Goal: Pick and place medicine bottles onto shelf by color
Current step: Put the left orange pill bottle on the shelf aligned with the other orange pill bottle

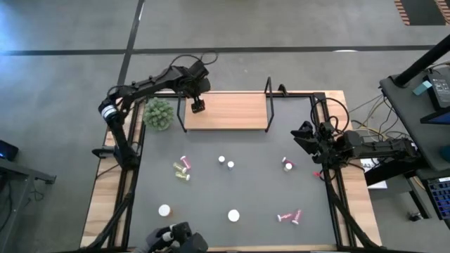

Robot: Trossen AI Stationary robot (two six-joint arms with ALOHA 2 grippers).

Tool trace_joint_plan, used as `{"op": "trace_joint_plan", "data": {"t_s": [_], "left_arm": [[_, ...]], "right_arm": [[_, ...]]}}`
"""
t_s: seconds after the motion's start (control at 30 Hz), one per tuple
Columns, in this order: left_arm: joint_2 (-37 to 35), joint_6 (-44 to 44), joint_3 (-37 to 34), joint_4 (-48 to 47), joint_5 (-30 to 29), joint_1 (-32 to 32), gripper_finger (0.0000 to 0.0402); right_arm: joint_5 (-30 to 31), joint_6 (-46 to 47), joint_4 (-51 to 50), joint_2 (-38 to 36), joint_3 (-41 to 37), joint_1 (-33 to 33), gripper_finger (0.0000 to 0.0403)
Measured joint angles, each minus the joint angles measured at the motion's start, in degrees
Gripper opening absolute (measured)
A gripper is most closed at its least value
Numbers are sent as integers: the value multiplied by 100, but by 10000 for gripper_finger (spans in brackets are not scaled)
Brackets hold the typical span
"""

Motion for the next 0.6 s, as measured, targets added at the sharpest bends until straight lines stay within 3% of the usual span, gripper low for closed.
{"op": "trace_joint_plan", "data": {"t_s": [0.2, 0.4, 0.6], "left_arm": [[-694, -1443, -16, 183, -419, -259, 319], [-1097, -3612, -22, 176, -1967, -959, 319], [-1019, -5465, -115, 138, -3447, -1604, 319]], "right_arm": [[0, 0, 2, 0, 2, -2, 171], [-1, 0, 0, 0, 1, -1, 171], [-2, -2, 2, 0, 2, 0, 171]]}}
